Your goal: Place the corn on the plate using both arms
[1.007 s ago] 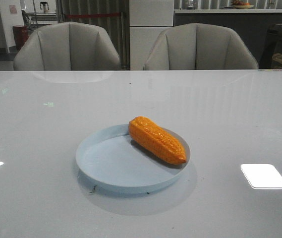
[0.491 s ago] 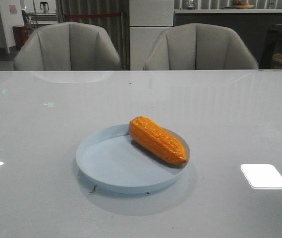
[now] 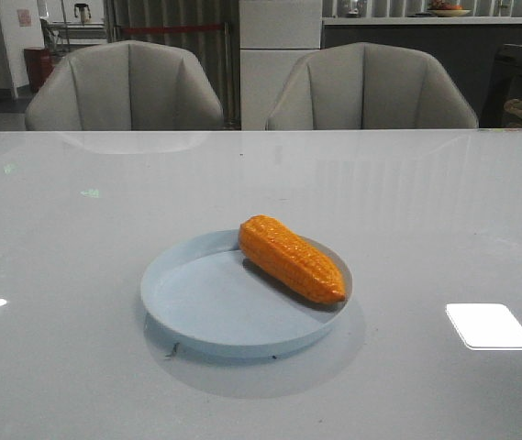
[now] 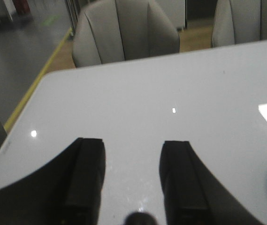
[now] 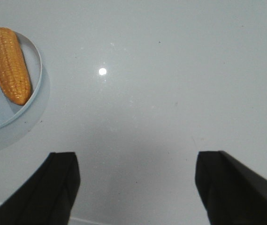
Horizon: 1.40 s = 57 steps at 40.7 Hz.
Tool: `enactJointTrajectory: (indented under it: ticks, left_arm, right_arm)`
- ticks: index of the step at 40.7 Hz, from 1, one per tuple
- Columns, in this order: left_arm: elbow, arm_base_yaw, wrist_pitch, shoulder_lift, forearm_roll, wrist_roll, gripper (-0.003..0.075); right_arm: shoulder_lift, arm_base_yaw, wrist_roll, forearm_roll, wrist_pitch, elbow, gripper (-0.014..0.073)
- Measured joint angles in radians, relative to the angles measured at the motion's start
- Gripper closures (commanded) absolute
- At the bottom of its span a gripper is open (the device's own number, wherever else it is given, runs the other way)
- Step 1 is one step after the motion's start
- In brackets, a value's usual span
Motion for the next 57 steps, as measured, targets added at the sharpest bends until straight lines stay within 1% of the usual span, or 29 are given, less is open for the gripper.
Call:
enactJointTrajectory:
  ticks: [2, 6, 9, 17, 24, 29, 31, 36, 42, 45, 57]
  left_arm:
    - [0.05, 0.0, -0.078, -0.059, 0.0, 0.0, 0.0534]
    - [0.134, 0.0, -0.175, -0.168, 0.0, 0.0, 0.0633]
    - [0.19, 0.0, -0.239, -0.253, 0.0, 0.0, 0.0631]
    - [0.279, 0.0, -0.293, -0.428, 0.0, -0.021, 0.0631]
    - [0.352, 0.0, -0.311, -0.451, 0.0, -0.11, 0.0631]
    - [0.423, 0.0, -0.327, -0.451, 0.0, -0.129, 0.0631]
    - [0.452, 0.0, -0.329, -0.451, 0.002, -0.132, 0.0631]
    - [0.455, 0.0, -0.301, -0.451, 0.018, -0.134, 0.0631]
    - [0.455, 0.0, -0.187, -0.451, 0.022, -0.134, 0.0631]
    - [0.455, 0.0, -0.154, -0.451, 0.022, -0.134, 0.0631]
    - [0.455, 0.0, -0.144, -0.451, 0.022, -0.134, 0.0631]
  right_arm:
    - [0.0, 0.0, 0.0, 0.0, 0.002, 0.0, -0.0017]
    - [0.0, 0.0, 0.0, 0.0, 0.002, 0.0, -0.0017]
    - [0.0, 0.0, 0.0, 0.0, 0.002, 0.0, -0.0017]
    - [0.0, 0.0, 0.0, -0.001, 0.002, 0.0, -0.0017]
    - [0.0, 0.0, 0.0, -0.001, 0.004, 0.0, -0.0017]
    - [0.0, 0.0, 0.0, -0.001, 0.005, 0.0, -0.0017]
    - [0.0, 0.0, 0.0, -0.002, 0.005, 0.0, -0.0017]
    - [0.0, 0.0, 0.0, -0.002, 0.007, 0.0, -0.0017]
    - [0.0, 0.0, 0.0, -0.002, 0.008, 0.0, -0.0017]
    - [0.0, 0.0, 0.0, -0.002, 0.01, 0.0, -0.0017]
    - [0.0, 0.0, 0.0, -0.002, 0.01, 0.0, -0.0017]
